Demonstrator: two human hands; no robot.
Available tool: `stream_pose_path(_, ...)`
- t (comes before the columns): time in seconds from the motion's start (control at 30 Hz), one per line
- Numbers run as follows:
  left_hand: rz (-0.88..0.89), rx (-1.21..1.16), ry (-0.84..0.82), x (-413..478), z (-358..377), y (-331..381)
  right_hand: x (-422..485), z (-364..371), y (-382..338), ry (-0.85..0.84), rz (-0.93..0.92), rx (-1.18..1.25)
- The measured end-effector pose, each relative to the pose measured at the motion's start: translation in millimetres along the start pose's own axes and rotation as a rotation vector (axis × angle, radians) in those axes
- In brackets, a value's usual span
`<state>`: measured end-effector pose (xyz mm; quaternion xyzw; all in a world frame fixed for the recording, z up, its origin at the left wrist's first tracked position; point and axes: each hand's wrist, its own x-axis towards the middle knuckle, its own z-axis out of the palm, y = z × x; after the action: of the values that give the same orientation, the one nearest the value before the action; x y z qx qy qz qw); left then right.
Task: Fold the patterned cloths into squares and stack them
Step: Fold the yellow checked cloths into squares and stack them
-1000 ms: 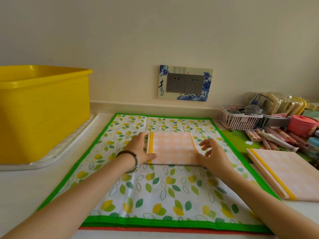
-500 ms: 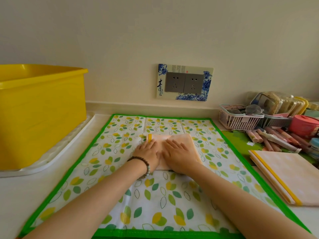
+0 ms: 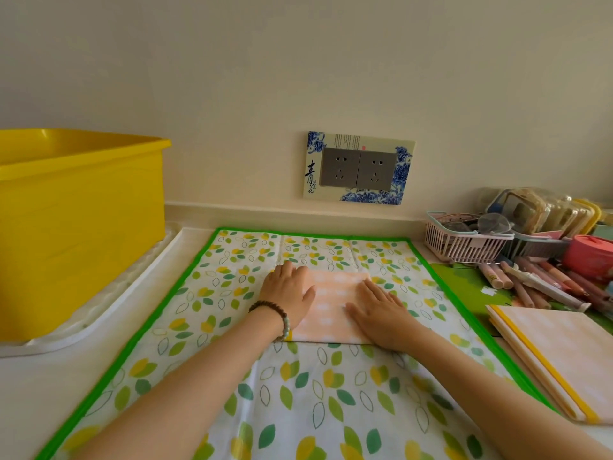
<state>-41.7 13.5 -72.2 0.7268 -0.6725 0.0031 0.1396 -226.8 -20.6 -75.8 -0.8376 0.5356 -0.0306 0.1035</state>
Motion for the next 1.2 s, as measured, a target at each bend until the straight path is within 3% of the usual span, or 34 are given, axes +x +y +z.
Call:
stream_pose_path(0.17,-0.020,-0.025,-0.151,6.1,10.3,-5.7,17.4,-2.0,-8.5,0.157,-0.037,-0.033)
stream_pose_path(0.3,-0.036,-0.012,-0.194,7.2,10.5,-5.2,40.5,0.3,-28.9,0.135,-0.150,-0.001)
stream_pose_path(0.47,-0.047,-0.002,-0.188,9.9,12.0,-6.6,55.0,6.9,-30.2,0.054,-0.162,0.007)
stream_pose_path(0.8,-0.041,-0.054,-0.182,7.7,12.4,-9.3,38.4,-6.5,18.6,0.015,0.000,0.025)
stream_pose_path(0.87,-0.047,-0.075,-0.180,6.9,10.9,-9.0,34.5,-9.7,16.4,0.051,0.012,0.120)
stream_pose_path(1.03,-0.074,-0.170,-0.186,0.1,4.0,-7.4,16.1,-23.5,20.9,0.205,0.089,0.690)
stream_pose_path(1.2,-0.112,-0.144,-0.248,-20.7,-5.3,-3.6,5.4,-42.6,32.3,-0.004,0.249,0.651)
